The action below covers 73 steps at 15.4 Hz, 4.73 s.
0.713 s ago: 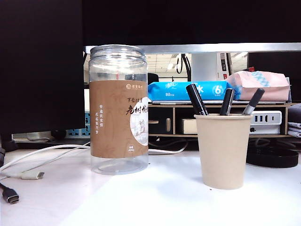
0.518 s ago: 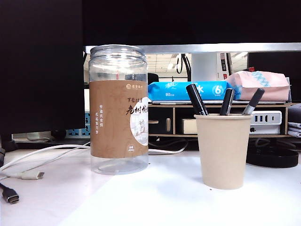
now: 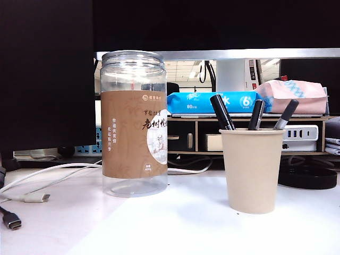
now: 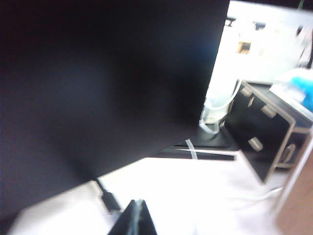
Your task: Pick up the marker from the paper cup and put it on the table.
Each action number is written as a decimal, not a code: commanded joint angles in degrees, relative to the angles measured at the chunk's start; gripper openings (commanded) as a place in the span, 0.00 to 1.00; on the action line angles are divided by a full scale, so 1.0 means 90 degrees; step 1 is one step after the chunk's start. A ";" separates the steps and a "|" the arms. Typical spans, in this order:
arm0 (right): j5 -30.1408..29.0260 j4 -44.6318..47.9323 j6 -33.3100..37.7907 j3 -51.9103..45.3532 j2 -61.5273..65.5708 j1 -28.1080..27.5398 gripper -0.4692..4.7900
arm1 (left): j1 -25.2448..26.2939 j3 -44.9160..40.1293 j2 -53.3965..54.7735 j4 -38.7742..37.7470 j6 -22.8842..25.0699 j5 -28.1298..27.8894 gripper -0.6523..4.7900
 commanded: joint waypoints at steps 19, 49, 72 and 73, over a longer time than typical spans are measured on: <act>0.0000 -0.0141 -0.0017 -0.0019 0.0000 -0.0002 0.08 | -0.4784 0.0007 0.0000 -0.0937 -0.0435 0.0425 0.11; -0.0189 -0.0148 -0.0017 -0.0019 -0.0002 0.0002 0.08 | -0.4952 0.0007 0.0002 -0.1178 0.0442 0.0653 0.11; -0.2917 -0.0119 -0.1622 0.2256 0.0848 0.0005 0.08 | -0.4949 0.0007 0.0000 -0.1178 0.0442 0.0653 0.11; -0.2958 -0.0330 -0.1508 0.2548 0.1166 0.0002 0.08 | -0.4949 0.0007 0.0000 -0.1178 0.0444 0.0653 0.11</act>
